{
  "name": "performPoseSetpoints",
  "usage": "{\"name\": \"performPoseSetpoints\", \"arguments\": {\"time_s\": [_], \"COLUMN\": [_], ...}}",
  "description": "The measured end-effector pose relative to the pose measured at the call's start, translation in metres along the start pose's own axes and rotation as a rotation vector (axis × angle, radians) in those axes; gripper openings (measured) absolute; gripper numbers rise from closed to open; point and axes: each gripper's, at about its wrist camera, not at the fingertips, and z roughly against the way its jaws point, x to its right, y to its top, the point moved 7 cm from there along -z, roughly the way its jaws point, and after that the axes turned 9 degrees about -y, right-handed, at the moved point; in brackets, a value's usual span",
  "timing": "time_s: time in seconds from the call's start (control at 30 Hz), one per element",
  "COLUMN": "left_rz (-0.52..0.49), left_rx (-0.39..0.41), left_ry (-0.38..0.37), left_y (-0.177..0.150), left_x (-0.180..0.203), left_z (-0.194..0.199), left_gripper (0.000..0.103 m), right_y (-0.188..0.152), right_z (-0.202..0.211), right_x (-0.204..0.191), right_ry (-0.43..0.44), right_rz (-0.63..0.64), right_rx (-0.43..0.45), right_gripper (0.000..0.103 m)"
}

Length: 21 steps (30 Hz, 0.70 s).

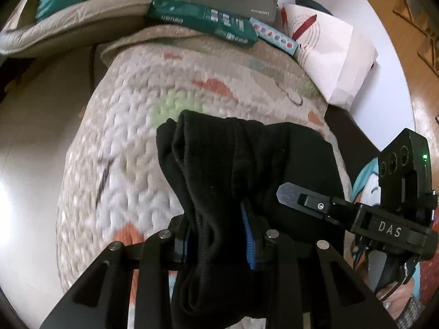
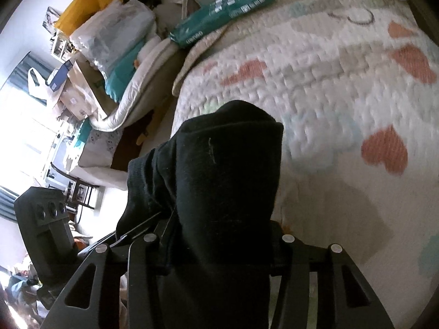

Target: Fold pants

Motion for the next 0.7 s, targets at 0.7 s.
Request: {"name": "performPoseSetpoints", "arguments": {"time_s": [0.7], "left_rz": [0.069], "left_rx": [-0.015], "left_ry": [0.068], "left_y": [0.092], "left_x": [-0.047], "left_z": [-0.095], "left_gripper": [0.031], "right_y": [0.108], "right_z": [-0.087], "right_x": [0.007], "right_ry": [-0.153], "right_rz": [0.087], "right_rx": [-0.001], "right_gripper": [0.052]}}
